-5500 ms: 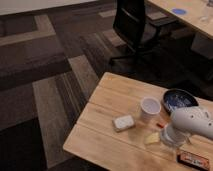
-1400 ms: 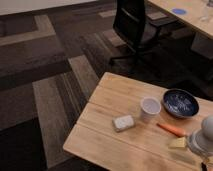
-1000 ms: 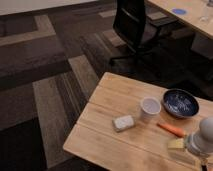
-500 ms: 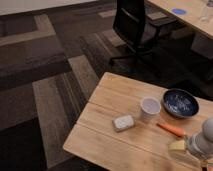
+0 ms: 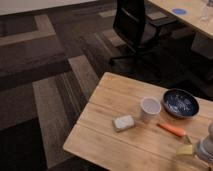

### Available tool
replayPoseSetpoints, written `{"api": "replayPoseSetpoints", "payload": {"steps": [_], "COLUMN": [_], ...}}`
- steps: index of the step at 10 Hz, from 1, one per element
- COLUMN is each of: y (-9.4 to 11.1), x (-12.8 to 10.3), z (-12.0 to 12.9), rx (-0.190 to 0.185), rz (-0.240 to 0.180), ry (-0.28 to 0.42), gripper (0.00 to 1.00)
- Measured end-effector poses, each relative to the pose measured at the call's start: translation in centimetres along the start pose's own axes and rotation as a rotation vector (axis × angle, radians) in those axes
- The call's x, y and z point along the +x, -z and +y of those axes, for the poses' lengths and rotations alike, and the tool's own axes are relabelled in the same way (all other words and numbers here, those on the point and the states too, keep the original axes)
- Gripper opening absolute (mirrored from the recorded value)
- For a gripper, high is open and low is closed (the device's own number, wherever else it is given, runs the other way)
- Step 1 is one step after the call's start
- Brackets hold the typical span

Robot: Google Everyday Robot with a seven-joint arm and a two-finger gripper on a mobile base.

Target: Push the eraser across the table

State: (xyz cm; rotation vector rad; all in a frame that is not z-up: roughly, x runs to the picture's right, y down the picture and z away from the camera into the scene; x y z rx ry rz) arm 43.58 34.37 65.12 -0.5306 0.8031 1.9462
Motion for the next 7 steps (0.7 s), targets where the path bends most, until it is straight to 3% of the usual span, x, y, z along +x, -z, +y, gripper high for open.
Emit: {"api": "replayPoseSetpoints", "payload": {"steps": [2,4,7], "y": [0.6,2.5,3.1], "x": [0.5,0.6,0.5], "z": [-2.9,-5.4,-5.3], "rx": [0.038,0.083,0.094], "rz": [-0.001,-0.040,-0.060], "ry": [-0.083,-0.156,-0.168], "gripper": [0.80,0.80,0.80]}}
